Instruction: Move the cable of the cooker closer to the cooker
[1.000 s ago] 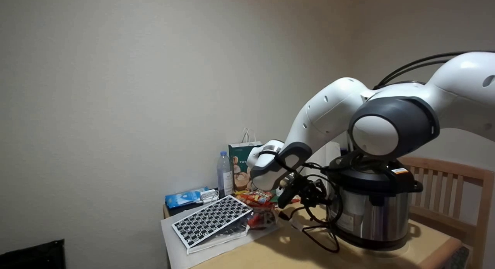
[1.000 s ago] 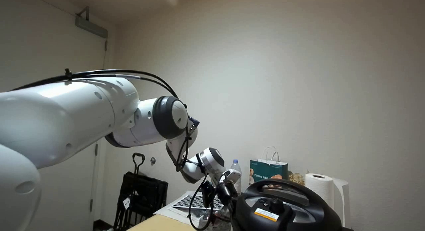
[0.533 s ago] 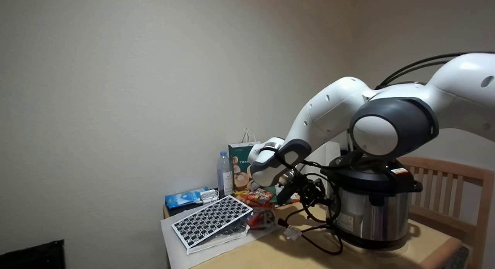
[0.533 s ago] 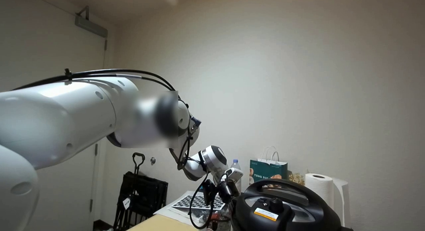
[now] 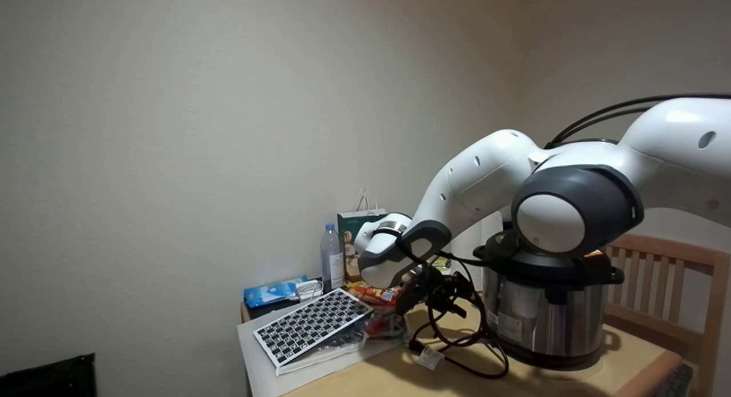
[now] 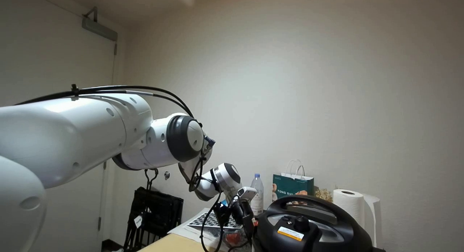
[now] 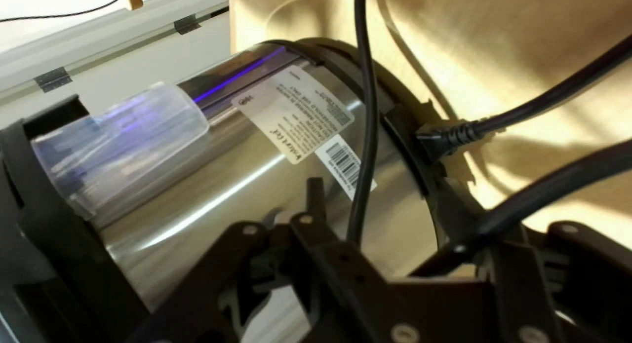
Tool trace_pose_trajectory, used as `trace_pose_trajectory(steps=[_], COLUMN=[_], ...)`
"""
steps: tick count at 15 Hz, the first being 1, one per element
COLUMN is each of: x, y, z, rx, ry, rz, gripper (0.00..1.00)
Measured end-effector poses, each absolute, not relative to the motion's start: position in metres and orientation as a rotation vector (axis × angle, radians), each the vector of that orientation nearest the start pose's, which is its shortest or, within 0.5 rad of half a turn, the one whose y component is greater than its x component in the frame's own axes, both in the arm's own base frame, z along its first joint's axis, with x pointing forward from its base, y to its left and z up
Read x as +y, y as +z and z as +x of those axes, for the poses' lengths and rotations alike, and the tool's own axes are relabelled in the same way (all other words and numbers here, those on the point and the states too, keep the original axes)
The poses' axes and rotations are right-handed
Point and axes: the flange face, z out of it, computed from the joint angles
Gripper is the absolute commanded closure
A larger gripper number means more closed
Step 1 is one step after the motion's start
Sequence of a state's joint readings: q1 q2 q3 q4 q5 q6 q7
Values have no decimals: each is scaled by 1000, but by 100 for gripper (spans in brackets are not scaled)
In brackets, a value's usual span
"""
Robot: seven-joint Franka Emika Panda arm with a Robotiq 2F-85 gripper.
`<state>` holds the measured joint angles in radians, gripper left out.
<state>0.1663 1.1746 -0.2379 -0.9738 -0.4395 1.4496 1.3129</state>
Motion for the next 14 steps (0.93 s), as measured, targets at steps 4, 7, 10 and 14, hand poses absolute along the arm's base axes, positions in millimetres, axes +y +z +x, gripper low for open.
trace_pose_trajectory(steps=[4, 7, 10, 14], x=[-23, -10, 16, 54], y=[114, 102, 93, 84], z=[703, 703, 700, 697], rx=[-1265, -1272, -1254, -1195], ry=[-99, -69, -33, 10], rz=[1782, 1766, 1765, 1801], gripper=[0, 0, 0, 0])
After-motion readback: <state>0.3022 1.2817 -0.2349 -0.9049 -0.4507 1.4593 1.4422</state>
